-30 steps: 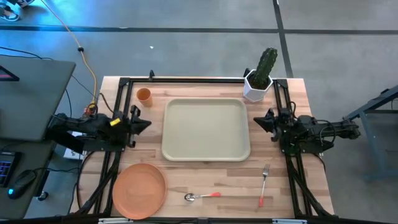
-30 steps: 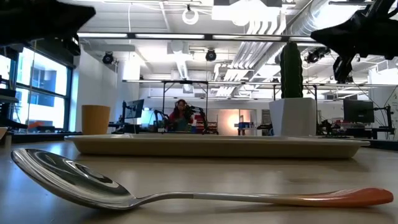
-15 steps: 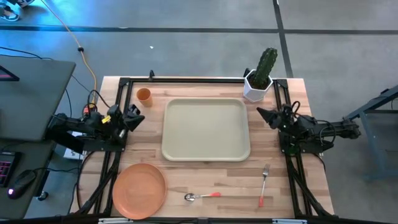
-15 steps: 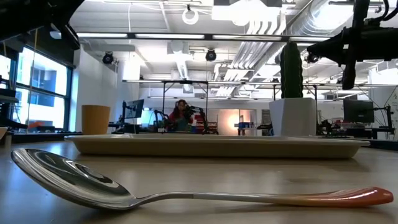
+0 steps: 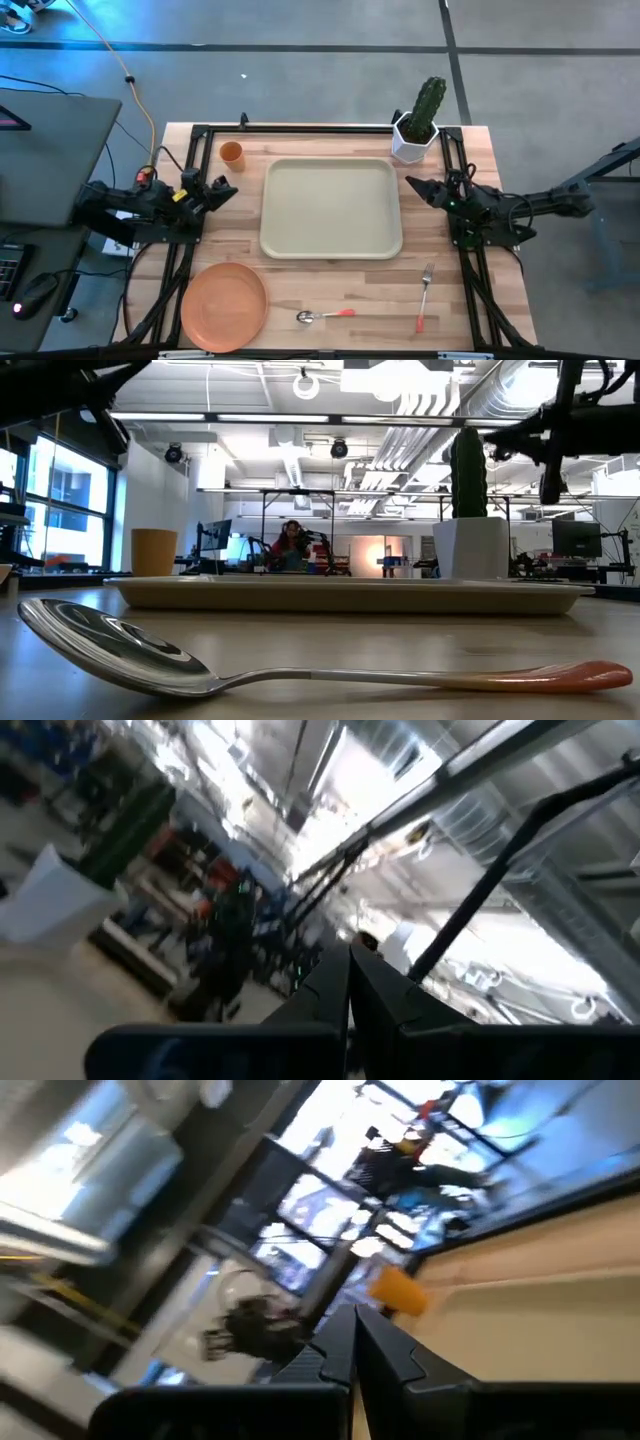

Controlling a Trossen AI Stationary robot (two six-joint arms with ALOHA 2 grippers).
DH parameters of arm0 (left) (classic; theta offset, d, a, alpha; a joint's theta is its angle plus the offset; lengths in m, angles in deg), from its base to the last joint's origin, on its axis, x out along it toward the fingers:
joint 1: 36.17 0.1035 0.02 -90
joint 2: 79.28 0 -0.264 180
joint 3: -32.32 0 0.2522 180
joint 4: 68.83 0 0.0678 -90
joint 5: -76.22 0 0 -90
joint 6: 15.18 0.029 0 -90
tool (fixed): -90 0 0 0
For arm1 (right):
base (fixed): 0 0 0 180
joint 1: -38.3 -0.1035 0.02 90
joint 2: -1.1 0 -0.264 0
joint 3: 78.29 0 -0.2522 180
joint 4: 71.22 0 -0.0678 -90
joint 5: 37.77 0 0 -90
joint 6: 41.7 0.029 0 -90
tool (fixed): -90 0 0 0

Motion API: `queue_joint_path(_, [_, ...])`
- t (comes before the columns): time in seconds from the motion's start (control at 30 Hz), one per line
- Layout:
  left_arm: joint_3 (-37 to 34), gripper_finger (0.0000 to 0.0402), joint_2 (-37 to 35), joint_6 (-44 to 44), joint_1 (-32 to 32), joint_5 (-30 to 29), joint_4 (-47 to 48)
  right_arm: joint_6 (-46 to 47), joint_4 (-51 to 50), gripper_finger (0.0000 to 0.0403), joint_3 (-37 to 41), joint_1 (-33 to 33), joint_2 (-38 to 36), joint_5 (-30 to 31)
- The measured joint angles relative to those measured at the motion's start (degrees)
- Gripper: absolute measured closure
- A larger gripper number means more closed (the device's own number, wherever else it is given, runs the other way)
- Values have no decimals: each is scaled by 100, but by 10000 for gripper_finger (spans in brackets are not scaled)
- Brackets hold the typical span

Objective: Pick and place plate/cup/fork/spoon on tray
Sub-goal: Put the orange plate to the center of the light brown tray

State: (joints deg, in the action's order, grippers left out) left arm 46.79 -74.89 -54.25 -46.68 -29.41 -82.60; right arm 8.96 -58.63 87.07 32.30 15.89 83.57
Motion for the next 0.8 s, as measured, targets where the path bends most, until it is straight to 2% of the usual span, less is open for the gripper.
queue_joint_path(0.1, [2, 398, 485, -229, -65, -48, 131, -87, 704, 401, -2, 0, 308, -380])
queue_joint_path(0.2, [157, 398, 1051, -453, -85, -186, 161, -414, 944, 389, -4, 0, 535, -808])
queue_joint_path(0.4, [1164, 398, 2056, -691, -298, 115, 651, -1028, 1171, 327, -4, 0, 704, -956])
queue_joint_path(0.5, [1914, 399, 2434, -593, -518, 170, 1668, -845, 1117, 285, -4, 0, 703, -1007])
queue_joint_path(0.63, [2913, 398, 2907, -665, -803, 227, 3515, 18, 599, 232, -4, 0, 703, -1033])
queue_joint_path(0.8, [3706, 378, 3540, -723, -1085, 531, 4729, 1050, -388, 205, -7, -29, 868, -1044])
